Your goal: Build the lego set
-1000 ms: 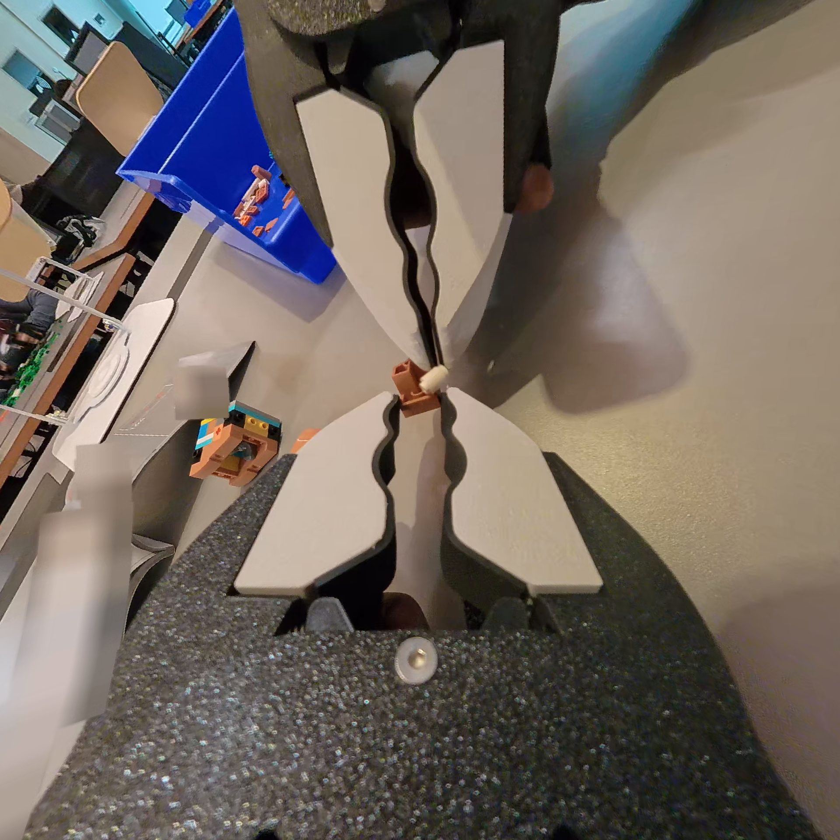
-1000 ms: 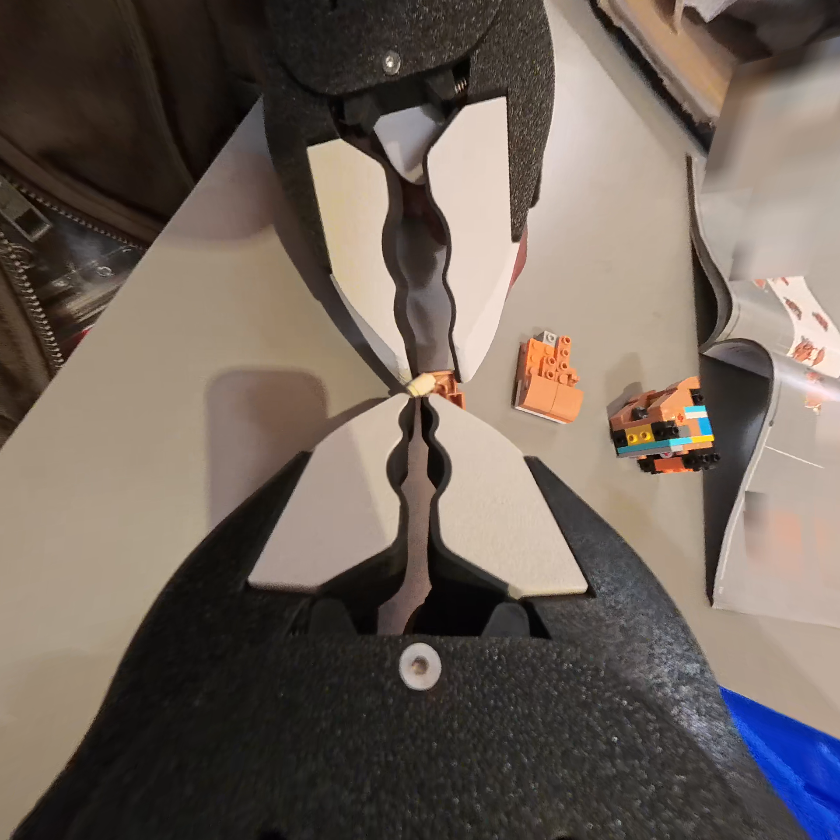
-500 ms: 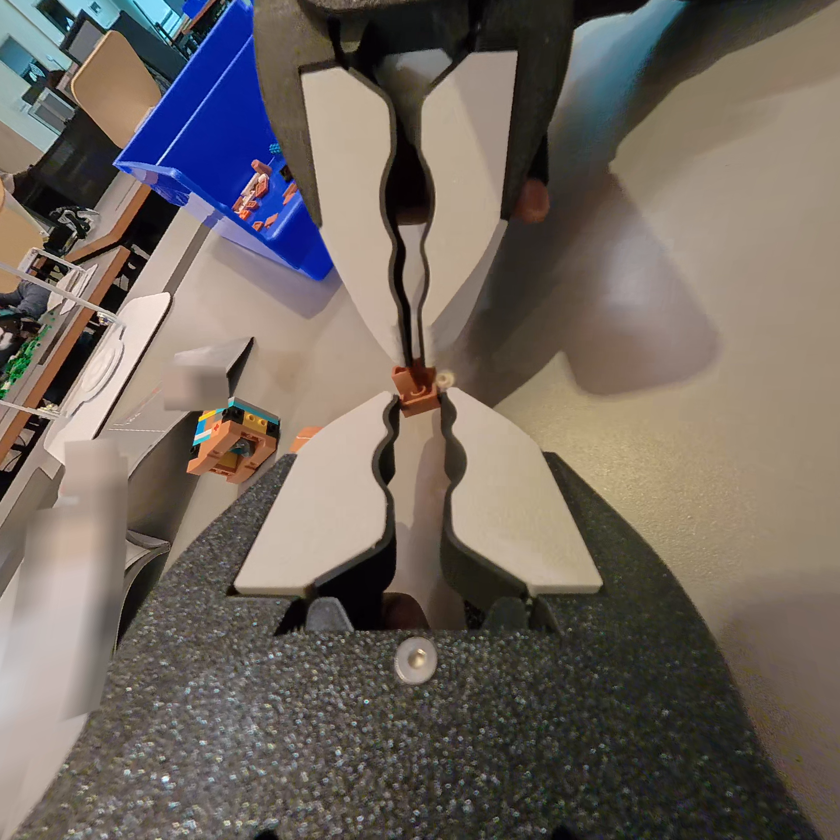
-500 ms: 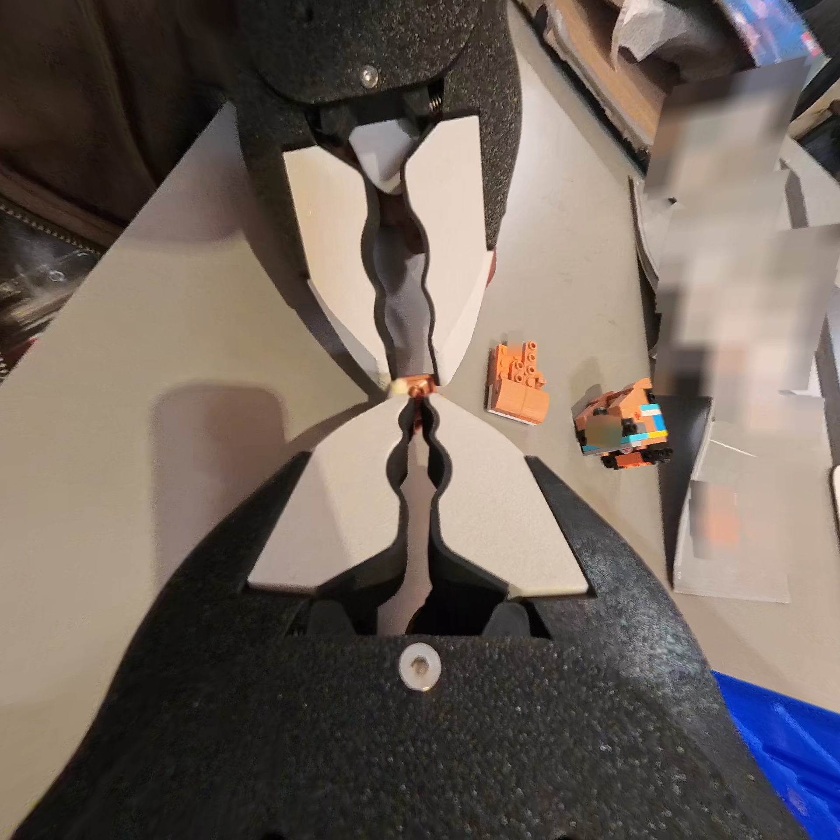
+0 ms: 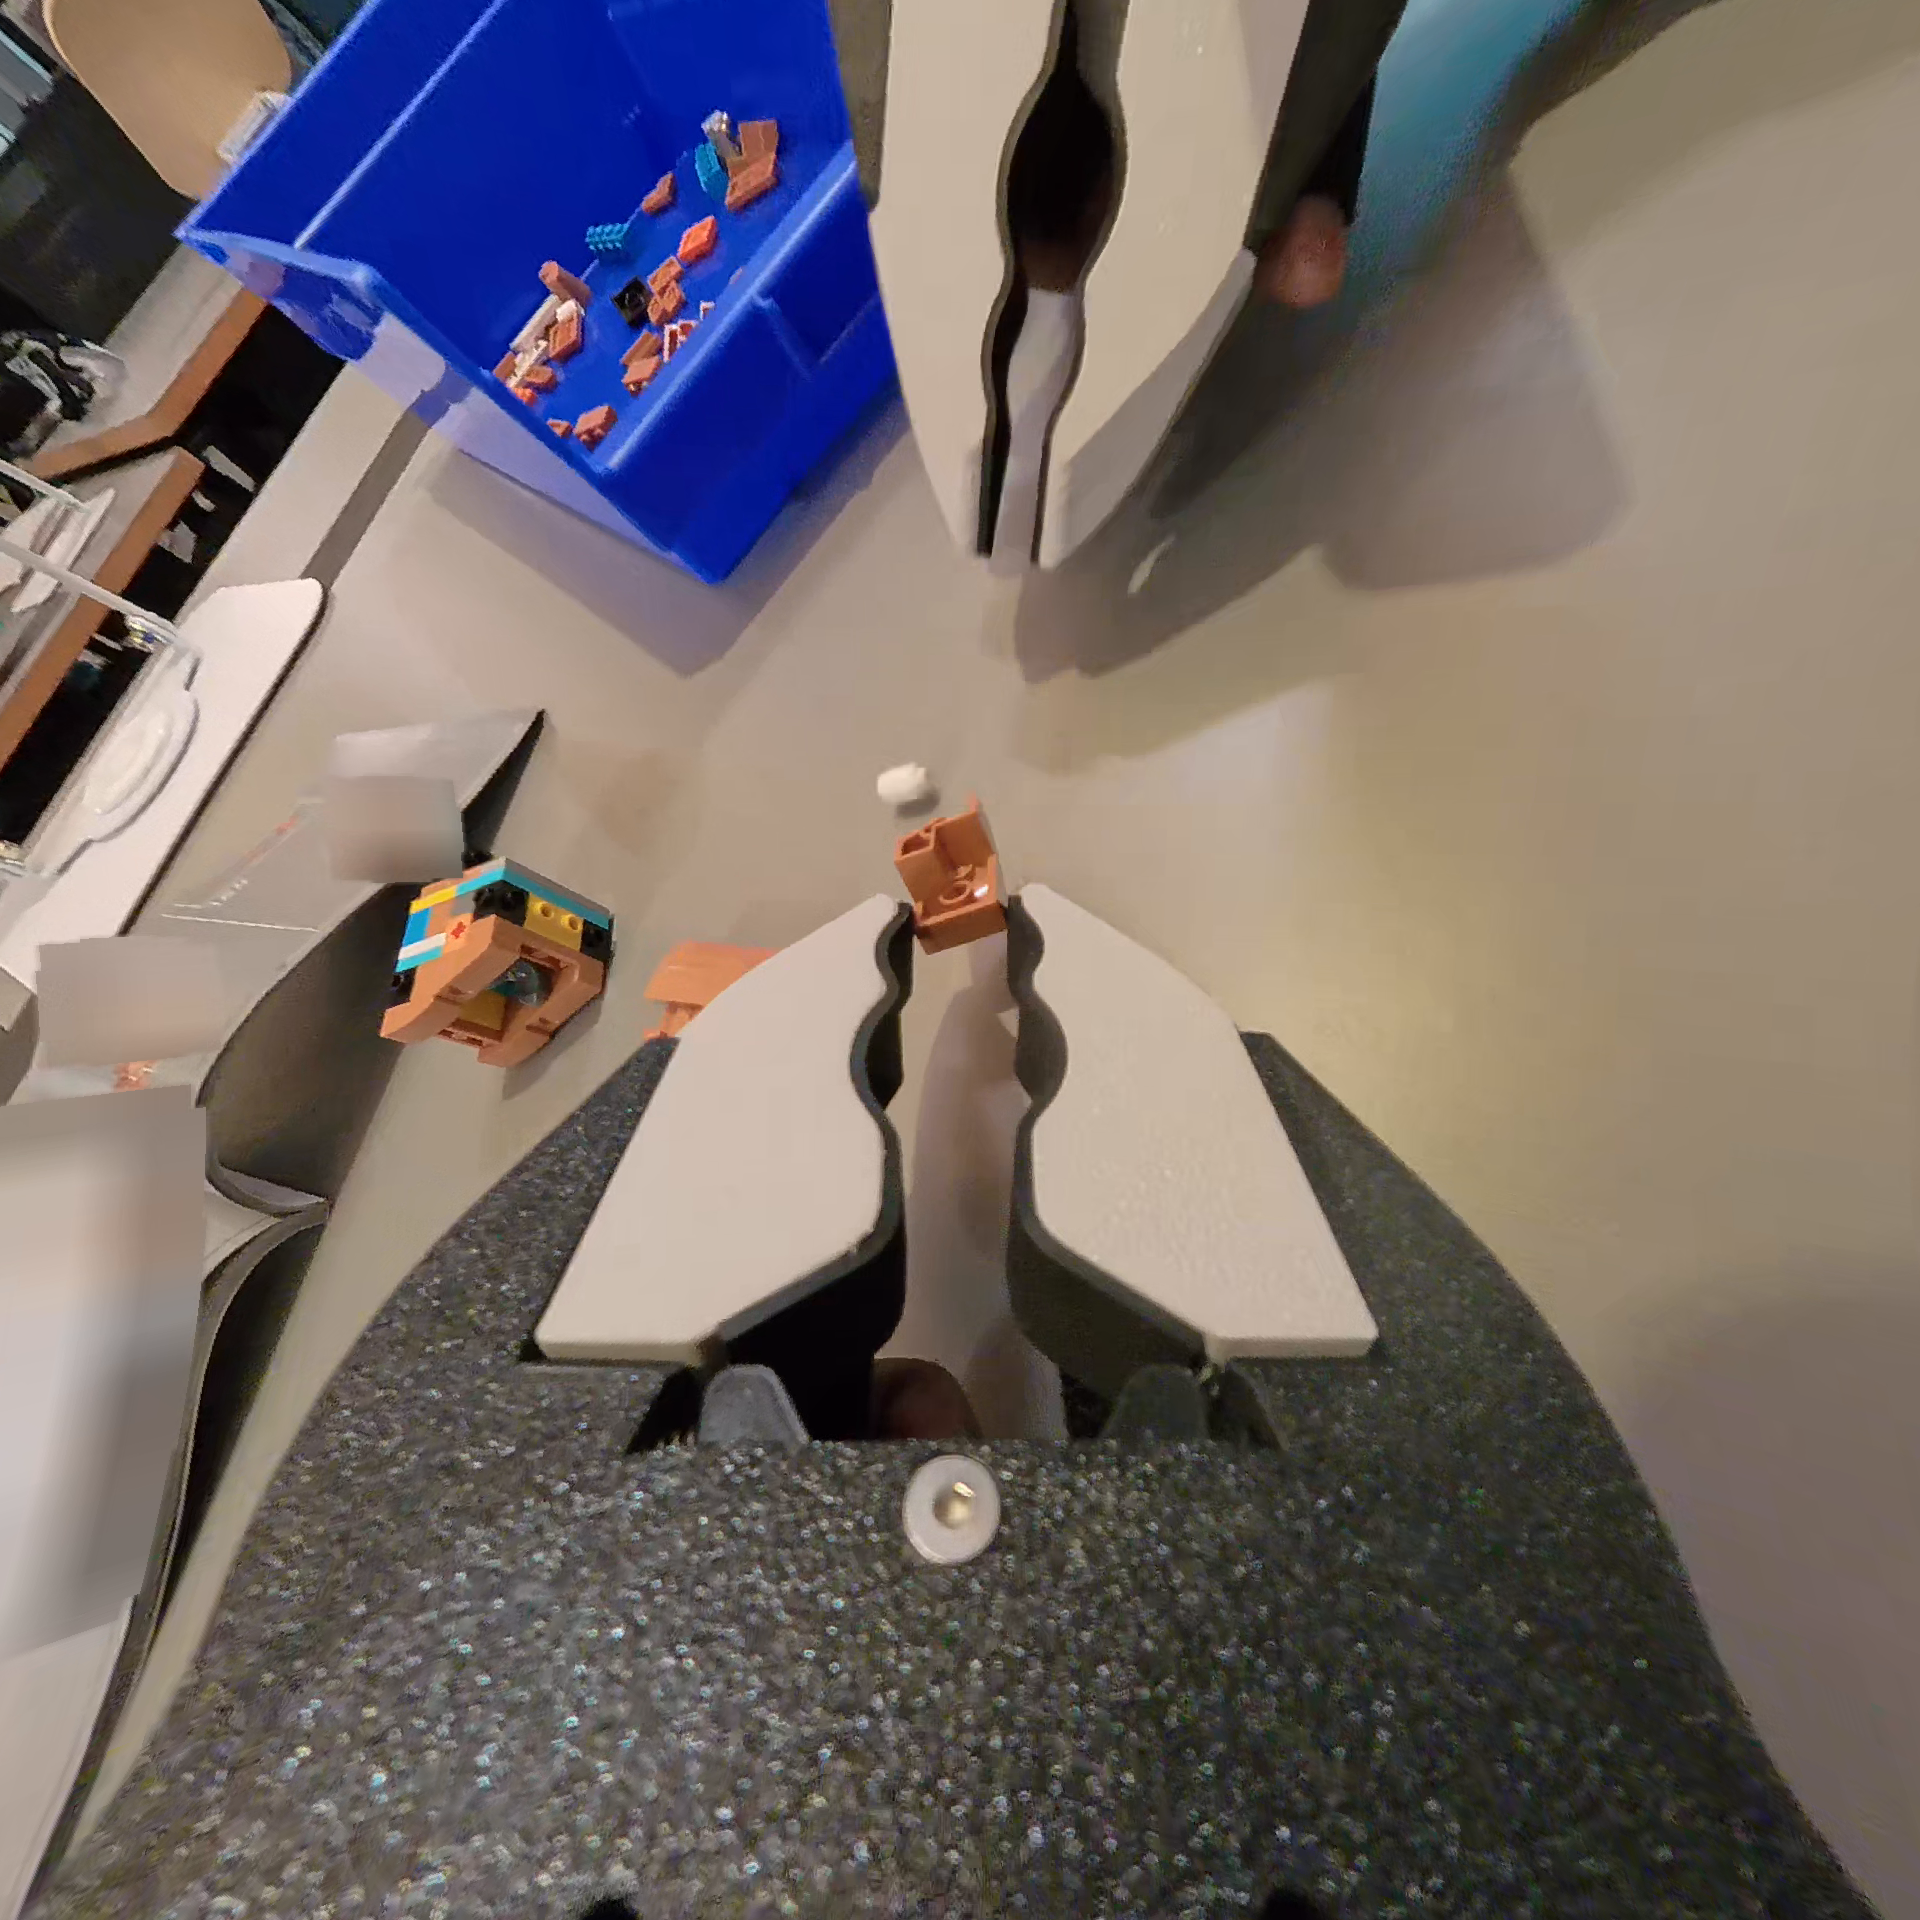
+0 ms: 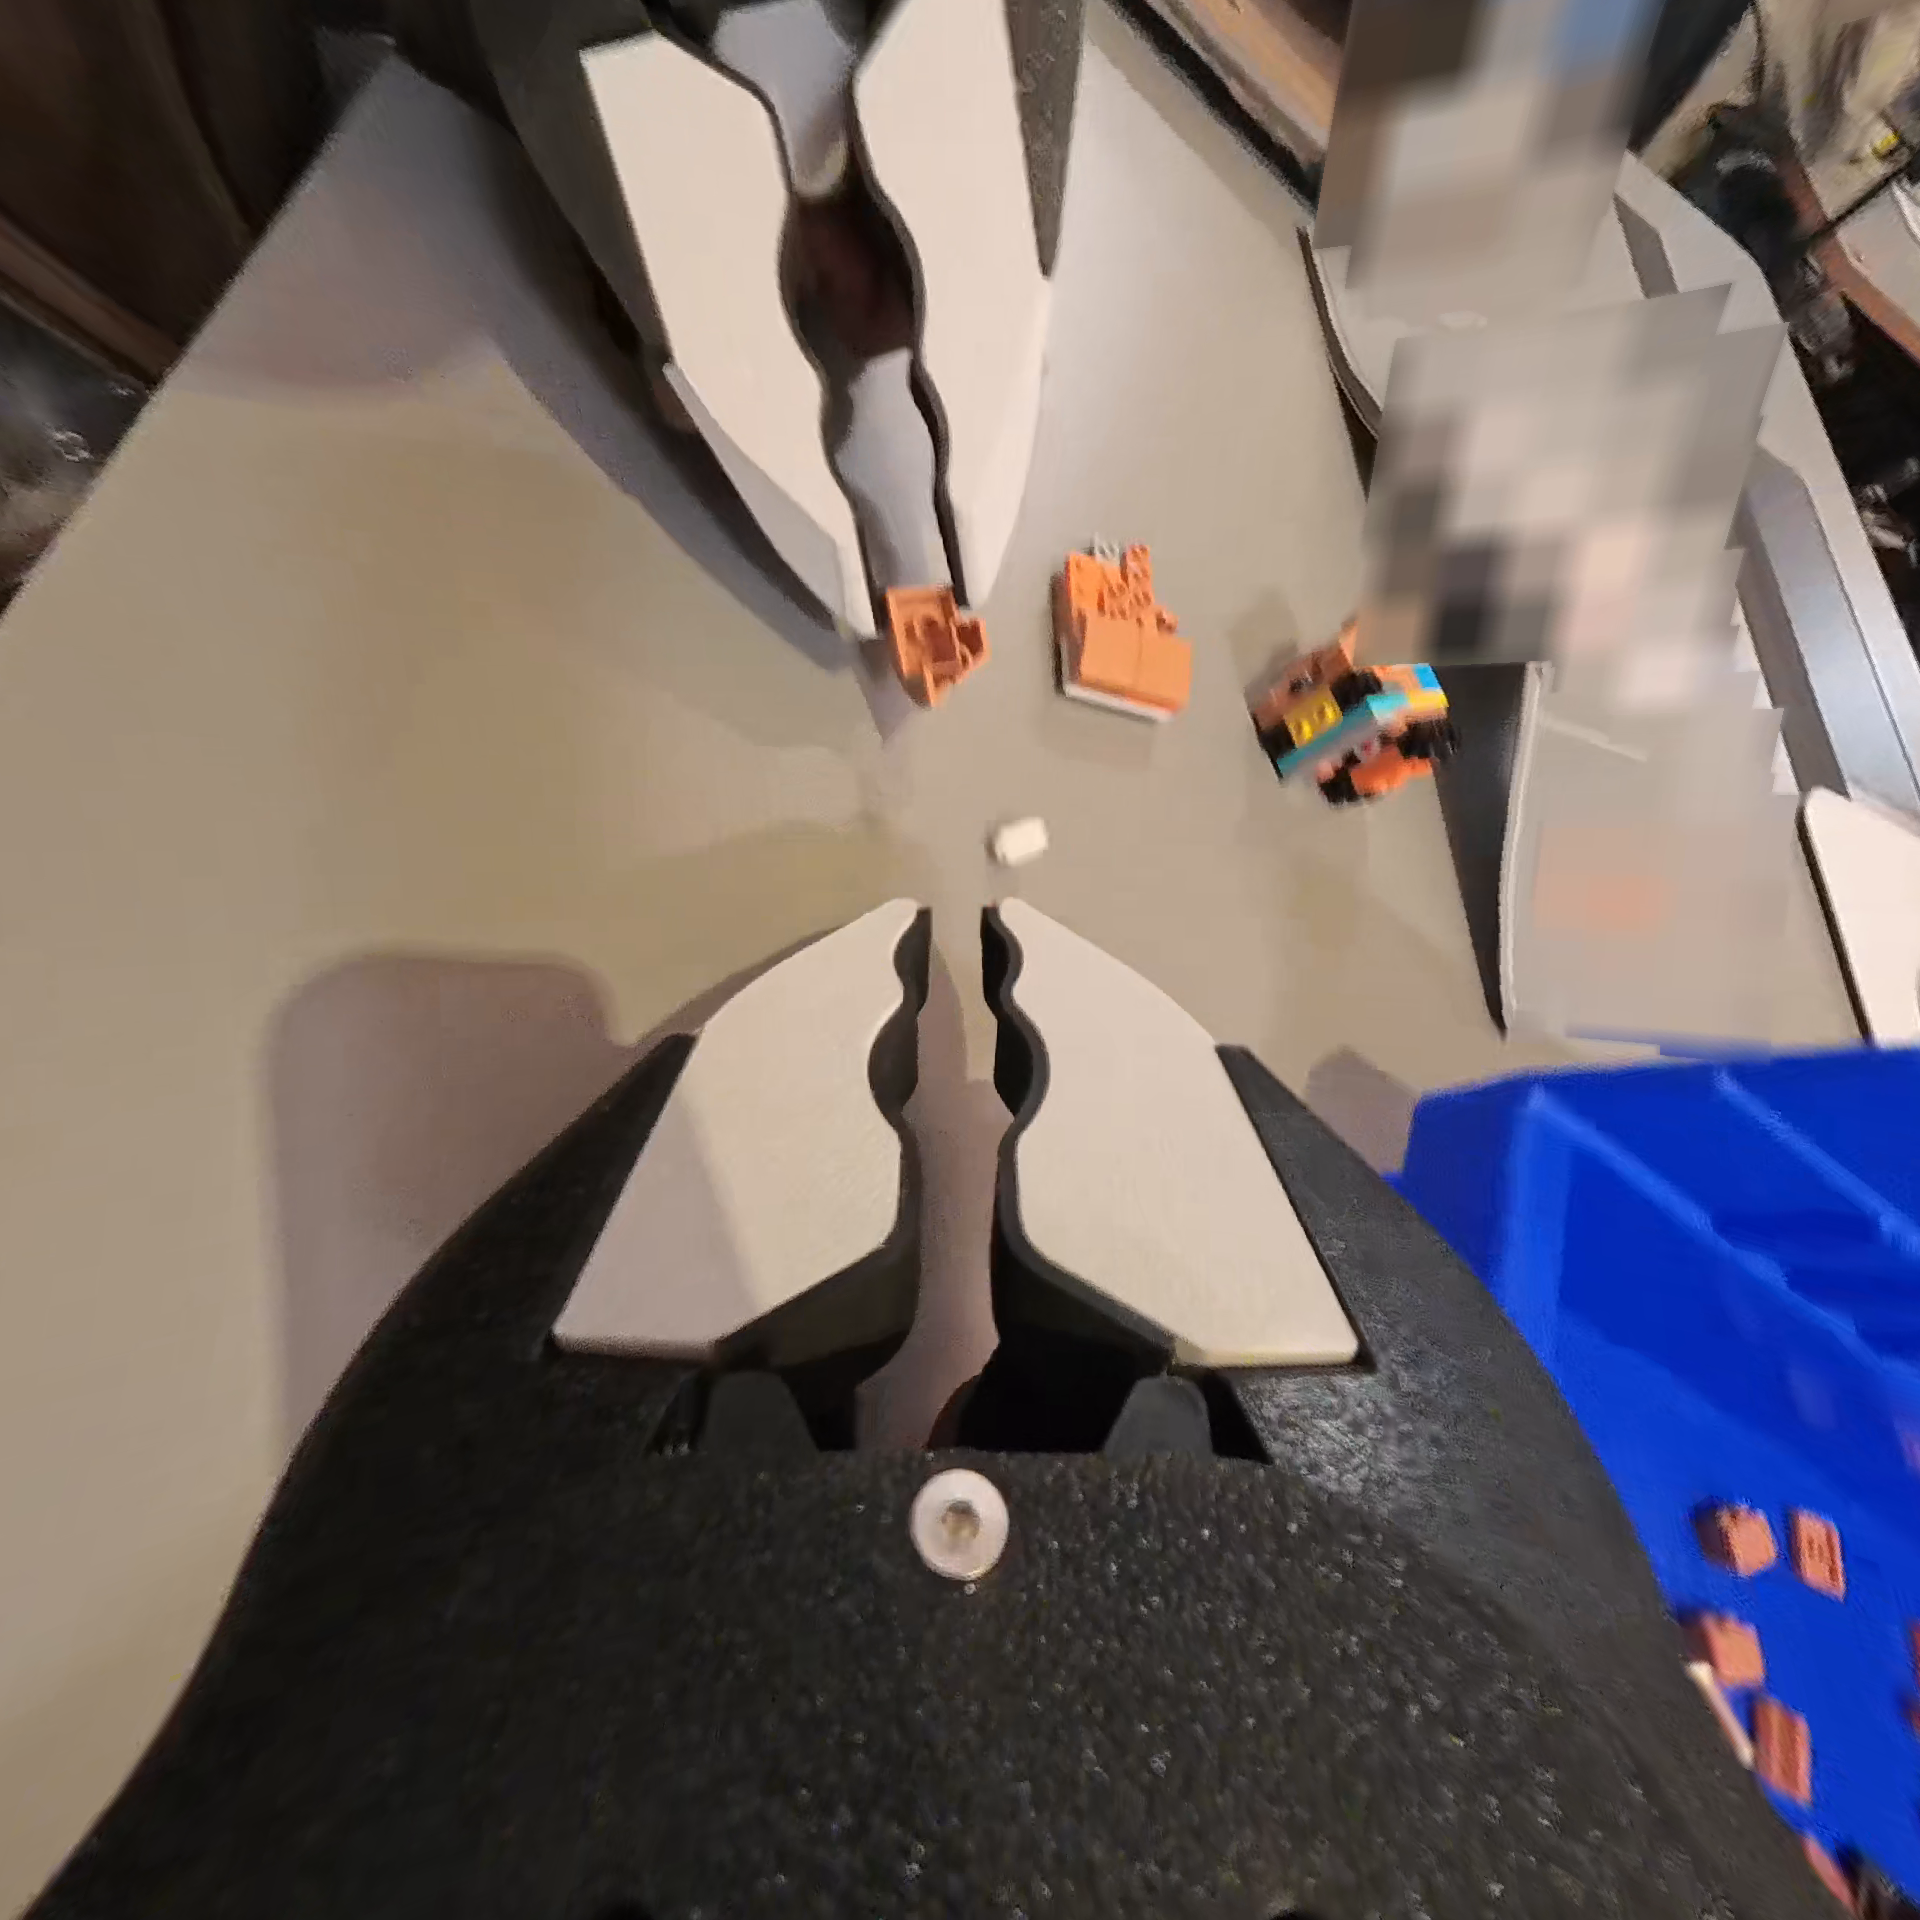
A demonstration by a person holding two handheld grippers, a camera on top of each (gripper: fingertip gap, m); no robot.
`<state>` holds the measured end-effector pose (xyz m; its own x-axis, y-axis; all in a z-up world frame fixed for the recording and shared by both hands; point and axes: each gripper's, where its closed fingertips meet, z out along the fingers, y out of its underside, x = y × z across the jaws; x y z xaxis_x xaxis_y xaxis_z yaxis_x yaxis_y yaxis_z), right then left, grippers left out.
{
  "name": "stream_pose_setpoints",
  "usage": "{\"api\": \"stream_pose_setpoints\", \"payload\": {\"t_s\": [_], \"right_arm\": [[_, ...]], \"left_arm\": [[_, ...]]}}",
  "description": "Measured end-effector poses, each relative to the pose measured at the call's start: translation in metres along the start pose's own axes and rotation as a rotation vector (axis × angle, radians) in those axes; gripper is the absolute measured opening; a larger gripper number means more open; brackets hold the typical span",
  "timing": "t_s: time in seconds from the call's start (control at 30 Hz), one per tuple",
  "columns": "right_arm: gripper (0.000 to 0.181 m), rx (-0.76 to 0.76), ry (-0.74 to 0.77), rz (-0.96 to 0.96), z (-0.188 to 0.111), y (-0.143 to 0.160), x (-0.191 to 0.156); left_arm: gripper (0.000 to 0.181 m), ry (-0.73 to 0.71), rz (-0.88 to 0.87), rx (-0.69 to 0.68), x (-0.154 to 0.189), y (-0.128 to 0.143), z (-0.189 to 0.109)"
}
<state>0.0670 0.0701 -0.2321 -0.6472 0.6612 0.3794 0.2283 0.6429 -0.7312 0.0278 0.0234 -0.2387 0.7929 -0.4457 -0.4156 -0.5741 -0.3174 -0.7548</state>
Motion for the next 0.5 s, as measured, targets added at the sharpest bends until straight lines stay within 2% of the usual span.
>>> {"api": "stream_pose_setpoints", "payload": {"t_s": [0.13, 0.3, 0.5], "right_arm": [[0.009, -0.018, 0.046, 0.102, -0.006, 0.012, 0.007], [0.017, -0.07, 0.035, 0.191, 0.016, 0.01, 0.013], [0.019, -0.072, 0.013, 0.244, 0.035, -0.002, 0.019]], "left_arm": [[0.017, 0.018, -0.065, -0.036, -0.002, 0.003, 0.002], [0.017, 0.073, -0.216, -0.11, -0.001, 0.012, 0.002], [0.017, 0.138, -0.32, -0.158, 0.002, 0.019, -0.001]]}}
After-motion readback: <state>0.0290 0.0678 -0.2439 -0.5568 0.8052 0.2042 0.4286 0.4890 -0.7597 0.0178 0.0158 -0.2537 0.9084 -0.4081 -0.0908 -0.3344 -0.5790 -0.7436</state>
